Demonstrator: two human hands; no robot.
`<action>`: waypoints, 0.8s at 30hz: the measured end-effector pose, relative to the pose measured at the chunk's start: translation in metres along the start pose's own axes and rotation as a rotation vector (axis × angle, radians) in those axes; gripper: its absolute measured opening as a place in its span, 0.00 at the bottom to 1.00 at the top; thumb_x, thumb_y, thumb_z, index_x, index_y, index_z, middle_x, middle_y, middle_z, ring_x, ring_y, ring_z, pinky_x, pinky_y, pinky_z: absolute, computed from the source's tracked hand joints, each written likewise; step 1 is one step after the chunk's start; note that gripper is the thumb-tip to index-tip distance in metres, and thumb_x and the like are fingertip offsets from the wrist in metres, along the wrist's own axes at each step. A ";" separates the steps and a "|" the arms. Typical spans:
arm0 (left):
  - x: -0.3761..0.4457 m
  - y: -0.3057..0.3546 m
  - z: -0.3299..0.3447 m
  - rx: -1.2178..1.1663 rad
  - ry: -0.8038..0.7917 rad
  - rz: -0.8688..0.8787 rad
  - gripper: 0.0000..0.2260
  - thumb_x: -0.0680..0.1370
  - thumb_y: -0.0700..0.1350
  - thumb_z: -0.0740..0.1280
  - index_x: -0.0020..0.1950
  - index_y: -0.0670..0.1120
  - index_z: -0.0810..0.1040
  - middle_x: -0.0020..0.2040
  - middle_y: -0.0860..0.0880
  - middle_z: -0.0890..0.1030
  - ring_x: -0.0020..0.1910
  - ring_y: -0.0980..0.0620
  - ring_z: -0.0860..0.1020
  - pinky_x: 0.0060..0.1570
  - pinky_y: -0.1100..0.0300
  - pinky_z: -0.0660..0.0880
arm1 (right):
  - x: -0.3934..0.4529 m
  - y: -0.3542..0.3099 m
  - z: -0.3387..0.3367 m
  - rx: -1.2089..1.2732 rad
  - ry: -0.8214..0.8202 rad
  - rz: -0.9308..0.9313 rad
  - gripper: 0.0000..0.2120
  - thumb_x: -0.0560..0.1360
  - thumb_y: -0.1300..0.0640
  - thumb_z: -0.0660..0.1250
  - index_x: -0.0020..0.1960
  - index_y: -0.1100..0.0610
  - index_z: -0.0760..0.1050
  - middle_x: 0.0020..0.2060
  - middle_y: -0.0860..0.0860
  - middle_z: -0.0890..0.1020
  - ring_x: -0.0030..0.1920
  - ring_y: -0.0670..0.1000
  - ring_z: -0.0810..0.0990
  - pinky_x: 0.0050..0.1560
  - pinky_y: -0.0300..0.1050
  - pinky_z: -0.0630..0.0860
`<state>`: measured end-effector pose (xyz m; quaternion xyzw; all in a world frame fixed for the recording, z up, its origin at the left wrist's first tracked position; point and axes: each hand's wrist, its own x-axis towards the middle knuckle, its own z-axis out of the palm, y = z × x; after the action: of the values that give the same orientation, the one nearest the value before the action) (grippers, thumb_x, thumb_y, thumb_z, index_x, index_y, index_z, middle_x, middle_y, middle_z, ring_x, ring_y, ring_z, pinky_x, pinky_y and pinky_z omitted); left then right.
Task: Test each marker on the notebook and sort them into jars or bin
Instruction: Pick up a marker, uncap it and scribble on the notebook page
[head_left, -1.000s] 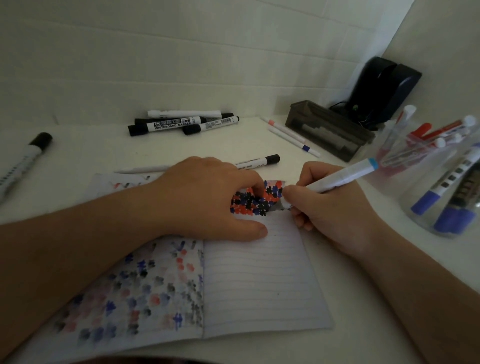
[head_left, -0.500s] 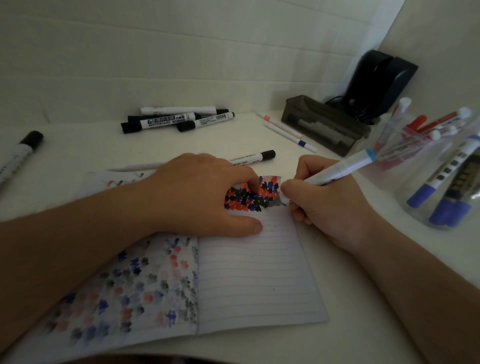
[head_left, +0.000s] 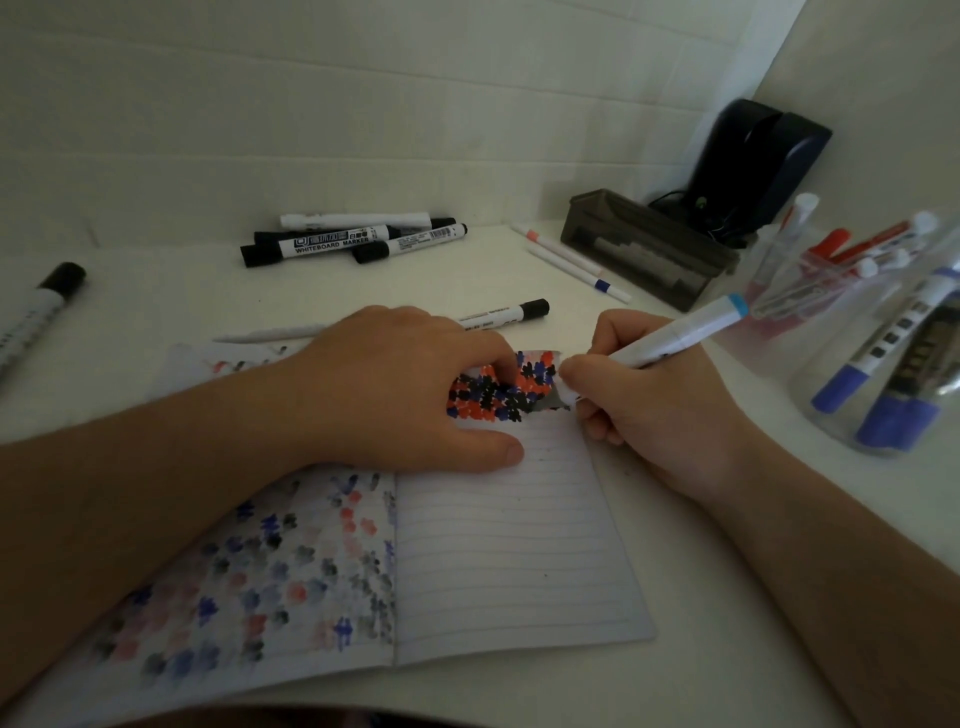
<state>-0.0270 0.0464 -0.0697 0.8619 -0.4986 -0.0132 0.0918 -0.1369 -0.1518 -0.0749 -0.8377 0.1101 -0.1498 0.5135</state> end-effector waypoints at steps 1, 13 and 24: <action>0.000 0.000 0.000 0.002 -0.002 0.002 0.32 0.66 0.81 0.54 0.67 0.70 0.67 0.50 0.63 0.76 0.47 0.61 0.74 0.49 0.56 0.71 | 0.000 0.000 0.000 0.011 0.002 0.003 0.11 0.75 0.62 0.72 0.37 0.61 0.73 0.32 0.64 0.80 0.29 0.53 0.78 0.28 0.40 0.75; -0.005 -0.004 0.004 -0.136 0.084 -0.041 0.07 0.81 0.52 0.61 0.55 0.55 0.64 0.38 0.53 0.77 0.36 0.53 0.75 0.37 0.54 0.73 | 0.001 -0.004 -0.003 0.273 -0.079 -0.060 0.12 0.72 0.61 0.76 0.40 0.60 0.73 0.28 0.53 0.75 0.25 0.48 0.68 0.26 0.38 0.67; -0.005 -0.003 0.004 -0.156 0.094 -0.032 0.05 0.82 0.52 0.59 0.54 0.54 0.64 0.38 0.52 0.77 0.36 0.52 0.75 0.36 0.54 0.72 | 0.003 -0.001 0.001 0.445 -0.171 -0.054 0.10 0.77 0.57 0.65 0.50 0.60 0.82 0.36 0.59 0.82 0.28 0.53 0.74 0.24 0.38 0.67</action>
<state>-0.0276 0.0517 -0.0744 0.8597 -0.4772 -0.0130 0.1818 -0.1335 -0.1520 -0.0740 -0.7162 0.0083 -0.1126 0.6887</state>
